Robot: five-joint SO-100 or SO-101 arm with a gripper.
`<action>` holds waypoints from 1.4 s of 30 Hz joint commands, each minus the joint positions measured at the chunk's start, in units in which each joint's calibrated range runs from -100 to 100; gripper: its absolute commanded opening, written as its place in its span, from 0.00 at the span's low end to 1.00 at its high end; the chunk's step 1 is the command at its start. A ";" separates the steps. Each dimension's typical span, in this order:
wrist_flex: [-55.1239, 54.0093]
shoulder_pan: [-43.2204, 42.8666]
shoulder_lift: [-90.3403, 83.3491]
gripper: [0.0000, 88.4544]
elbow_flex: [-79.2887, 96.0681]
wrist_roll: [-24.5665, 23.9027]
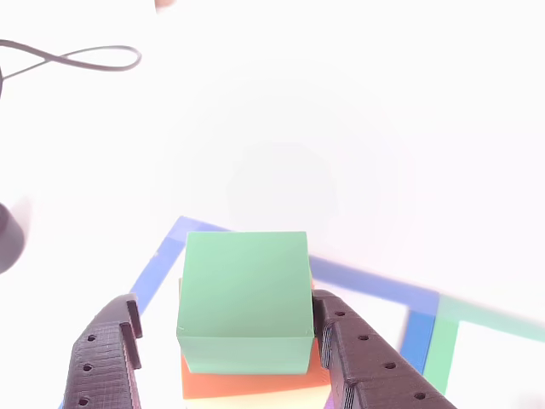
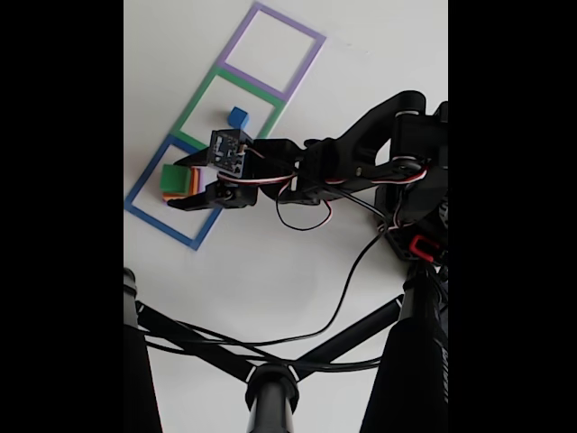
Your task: Tower of hanoi
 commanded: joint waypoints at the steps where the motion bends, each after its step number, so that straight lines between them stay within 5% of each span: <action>1: -1.30 1.03 -3.28 0.28 -0.05 0.00; 5: 2.67 1.41 -8.37 0.29 -0.78 0.00; 11: 22.27 3.52 -20.88 0.27 -6.78 0.00; 18: 57.98 6.68 -34.93 0.05 -23.60 -1.01; 23: 88.58 9.75 -38.00 0.01 -44.41 -7.44; 31: 126.96 16.75 -36.15 0.00 -78.41 -10.14; 35: 135.87 19.34 -35.98 0.00 -87.41 -12.85; 42: 136.28 22.21 -37.84 0.00 -86.96 -16.40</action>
